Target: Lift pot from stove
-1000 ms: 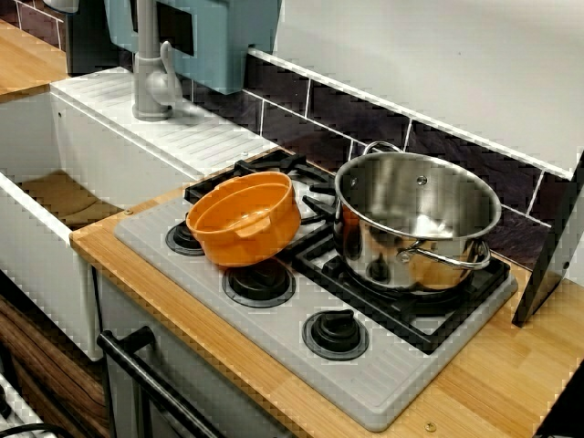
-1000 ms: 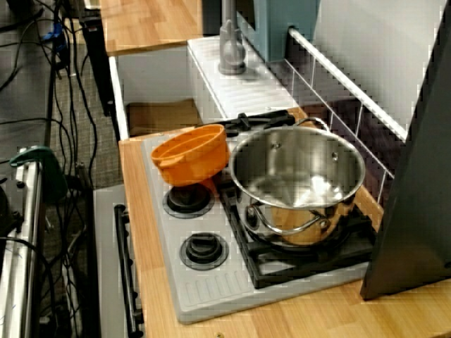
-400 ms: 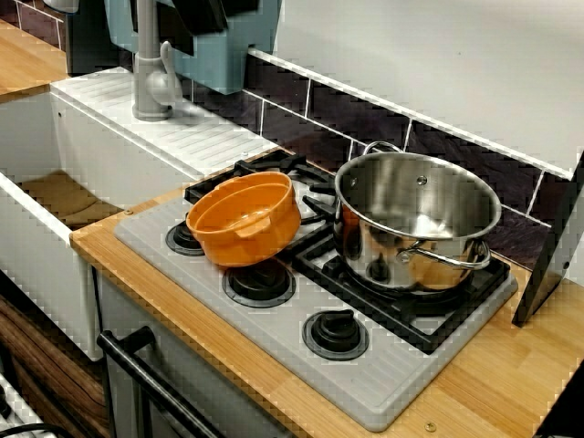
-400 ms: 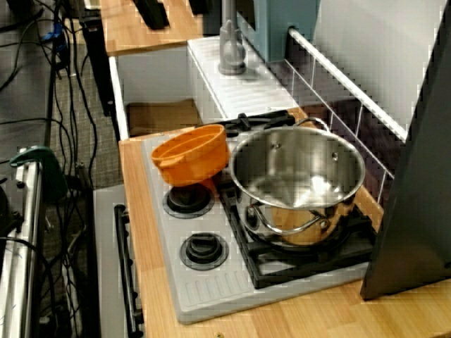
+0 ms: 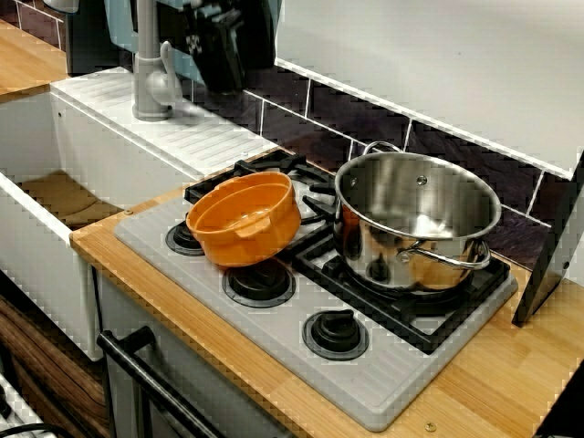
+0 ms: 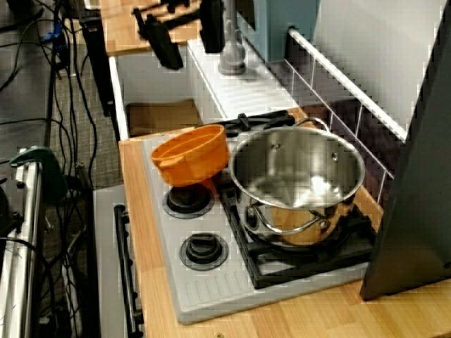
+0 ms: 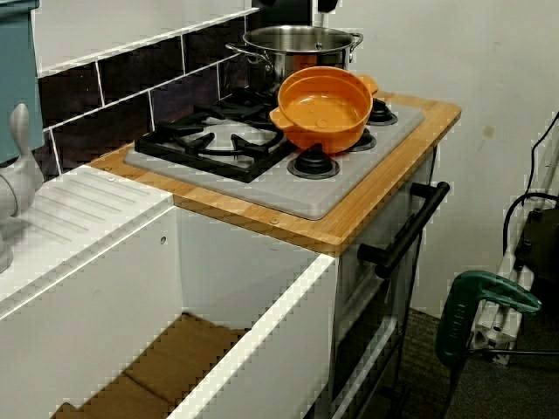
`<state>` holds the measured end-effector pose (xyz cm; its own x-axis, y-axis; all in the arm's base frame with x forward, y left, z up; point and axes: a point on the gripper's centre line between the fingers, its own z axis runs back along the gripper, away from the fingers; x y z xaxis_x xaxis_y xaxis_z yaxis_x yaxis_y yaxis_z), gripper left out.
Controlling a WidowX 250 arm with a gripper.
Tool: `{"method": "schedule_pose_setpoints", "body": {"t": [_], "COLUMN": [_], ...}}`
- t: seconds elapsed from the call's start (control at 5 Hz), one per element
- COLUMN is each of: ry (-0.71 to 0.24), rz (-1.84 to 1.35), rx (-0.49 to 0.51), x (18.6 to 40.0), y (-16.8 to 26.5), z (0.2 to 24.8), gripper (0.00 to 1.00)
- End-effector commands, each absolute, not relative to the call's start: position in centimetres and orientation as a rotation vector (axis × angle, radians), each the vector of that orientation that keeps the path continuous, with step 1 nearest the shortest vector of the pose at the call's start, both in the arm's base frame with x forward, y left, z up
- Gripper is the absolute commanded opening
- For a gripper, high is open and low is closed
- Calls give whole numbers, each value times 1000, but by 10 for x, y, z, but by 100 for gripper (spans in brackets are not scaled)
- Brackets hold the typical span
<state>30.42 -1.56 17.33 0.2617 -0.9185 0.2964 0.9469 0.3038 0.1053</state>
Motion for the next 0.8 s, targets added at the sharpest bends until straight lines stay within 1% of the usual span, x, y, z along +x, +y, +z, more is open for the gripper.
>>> {"method": "schedule_pose_setpoints", "body": {"t": [0.0,0.2,0.4,0.6], "ry": [-351,-336,-334,-328], "rz": [-1272,-1280,-1265,-1261], "rx": [-60,-40,-41,-40], "x": [303,299,298,303], "y": [-20,-25,-29,-34], "z": [154,136,124,122], "gripper": [100,100,100,100]}}
